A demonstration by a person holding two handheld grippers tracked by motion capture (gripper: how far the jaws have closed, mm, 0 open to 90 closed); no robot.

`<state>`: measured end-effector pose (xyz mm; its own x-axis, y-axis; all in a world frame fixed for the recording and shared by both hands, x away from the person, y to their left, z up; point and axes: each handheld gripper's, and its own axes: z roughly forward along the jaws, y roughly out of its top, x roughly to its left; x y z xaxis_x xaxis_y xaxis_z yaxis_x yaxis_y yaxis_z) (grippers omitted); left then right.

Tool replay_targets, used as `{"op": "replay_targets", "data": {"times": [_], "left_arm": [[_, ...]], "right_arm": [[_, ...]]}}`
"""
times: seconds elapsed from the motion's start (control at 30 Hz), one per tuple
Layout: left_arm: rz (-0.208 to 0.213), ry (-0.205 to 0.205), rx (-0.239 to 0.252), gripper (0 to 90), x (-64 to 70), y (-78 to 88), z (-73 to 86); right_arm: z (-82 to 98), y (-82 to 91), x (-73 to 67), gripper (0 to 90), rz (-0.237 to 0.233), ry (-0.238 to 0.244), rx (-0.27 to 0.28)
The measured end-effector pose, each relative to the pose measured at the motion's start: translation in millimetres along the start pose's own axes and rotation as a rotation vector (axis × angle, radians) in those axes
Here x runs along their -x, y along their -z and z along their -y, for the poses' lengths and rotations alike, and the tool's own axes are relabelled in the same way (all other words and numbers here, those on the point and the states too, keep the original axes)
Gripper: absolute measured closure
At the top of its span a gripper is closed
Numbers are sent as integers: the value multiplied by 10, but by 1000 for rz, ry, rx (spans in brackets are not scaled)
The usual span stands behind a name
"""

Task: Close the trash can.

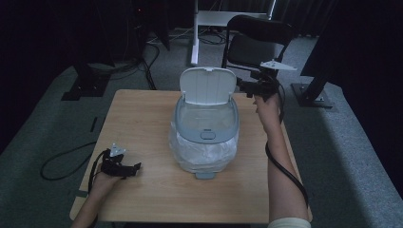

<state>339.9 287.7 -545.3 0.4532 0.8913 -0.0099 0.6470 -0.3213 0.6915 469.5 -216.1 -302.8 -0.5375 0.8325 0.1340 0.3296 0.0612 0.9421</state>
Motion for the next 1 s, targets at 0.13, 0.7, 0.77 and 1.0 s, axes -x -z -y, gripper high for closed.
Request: {"op": "replay_targets", "data": {"times": [0.13,0.7,0.77,1.0], "left_arm": [[8,11,6,38,-13,5,2],[-12,5,2,38,16,-6,0],[-13,5,1,39,18,-6,0],[-19,2,-1,38,23,-5,1]], "right_arm": [[1,64,-38,160,-60,4,1],[274,298,-533,165,-296,67,-16],[291,298,-588,166,-290,72,-25],[486,290,-929,124,-288,173,-65]]}}
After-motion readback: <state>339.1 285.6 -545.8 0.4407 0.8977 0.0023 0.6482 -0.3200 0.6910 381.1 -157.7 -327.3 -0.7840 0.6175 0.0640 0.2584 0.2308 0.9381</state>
